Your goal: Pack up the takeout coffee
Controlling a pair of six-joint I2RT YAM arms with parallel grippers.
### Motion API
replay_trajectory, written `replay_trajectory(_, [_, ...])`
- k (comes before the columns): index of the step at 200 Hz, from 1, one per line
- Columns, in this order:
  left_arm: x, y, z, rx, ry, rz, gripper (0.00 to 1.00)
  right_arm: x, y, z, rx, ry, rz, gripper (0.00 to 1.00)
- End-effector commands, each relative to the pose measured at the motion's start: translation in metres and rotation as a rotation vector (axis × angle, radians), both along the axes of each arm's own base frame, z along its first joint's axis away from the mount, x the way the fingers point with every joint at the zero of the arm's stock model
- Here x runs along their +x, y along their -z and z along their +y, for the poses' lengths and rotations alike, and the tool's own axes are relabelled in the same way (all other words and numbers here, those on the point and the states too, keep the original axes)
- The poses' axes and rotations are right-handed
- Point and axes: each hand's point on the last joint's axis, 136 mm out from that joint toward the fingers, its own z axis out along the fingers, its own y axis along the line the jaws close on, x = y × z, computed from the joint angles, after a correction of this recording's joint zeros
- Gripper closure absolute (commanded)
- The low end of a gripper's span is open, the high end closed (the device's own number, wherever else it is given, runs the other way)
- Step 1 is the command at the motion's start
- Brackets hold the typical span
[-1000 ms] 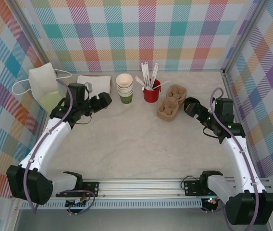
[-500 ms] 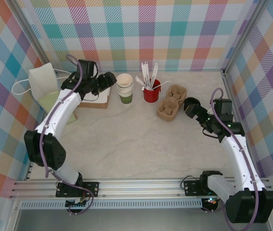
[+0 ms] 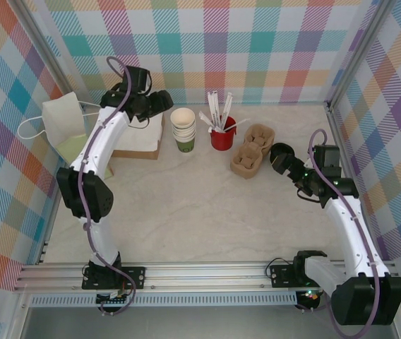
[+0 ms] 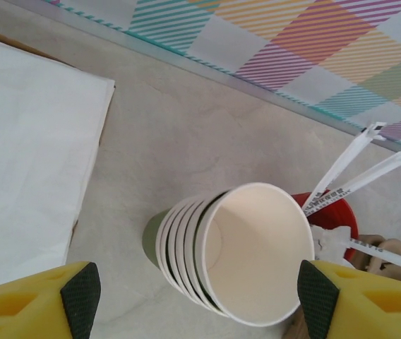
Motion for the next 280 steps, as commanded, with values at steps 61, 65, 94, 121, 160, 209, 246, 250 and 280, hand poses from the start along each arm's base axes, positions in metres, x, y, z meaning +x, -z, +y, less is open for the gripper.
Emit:
replay_trajectory(61, [0.012,0.033,-0.016,0.091,0.071,0.097,0.32,0.006,0.000,-0.001,-0.015,-0.010,0.011,0.00])
replay_trajectory(65, [0.012,0.034,-0.017,0.092,0.072,0.099,0.33,0.006,0.001,-0.001,-0.014,-0.010,0.014,0.00])
replay_trajectory(94, [0.016,0.041,-0.024,0.074,0.094,0.112,0.39,0.006,0.002,-0.001,-0.013,-0.011,0.019,0.00])
replay_trajectory(121, [0.018,0.048,-0.028,0.068,0.093,0.126,0.46,0.007,0.004,-0.001,-0.011,-0.008,0.024,0.00])
replay_trajectory(160, [0.019,0.052,-0.035,0.049,0.110,0.132,0.54,0.006,0.006,-0.001,-0.002,-0.003,0.031,0.00])
replay_trajectory(209, [0.017,0.059,-0.045,0.036,0.133,0.146,0.60,0.006,0.007,0.000,0.000,-0.001,0.035,0.00])
replay_trajectory(246, [0.017,0.061,-0.049,0.048,0.144,0.150,0.68,0.006,0.008,0.000,0.004,-0.002,0.038,0.00])
replay_trajectory(250, [0.017,0.061,-0.049,0.048,0.144,0.149,0.69,0.006,0.008,0.000,0.005,-0.002,0.036,0.00])
replay_trajectory(280, [0.018,0.059,-0.049,0.055,0.144,0.141,0.74,0.006,0.009,0.001,0.010,0.000,0.041,0.00])
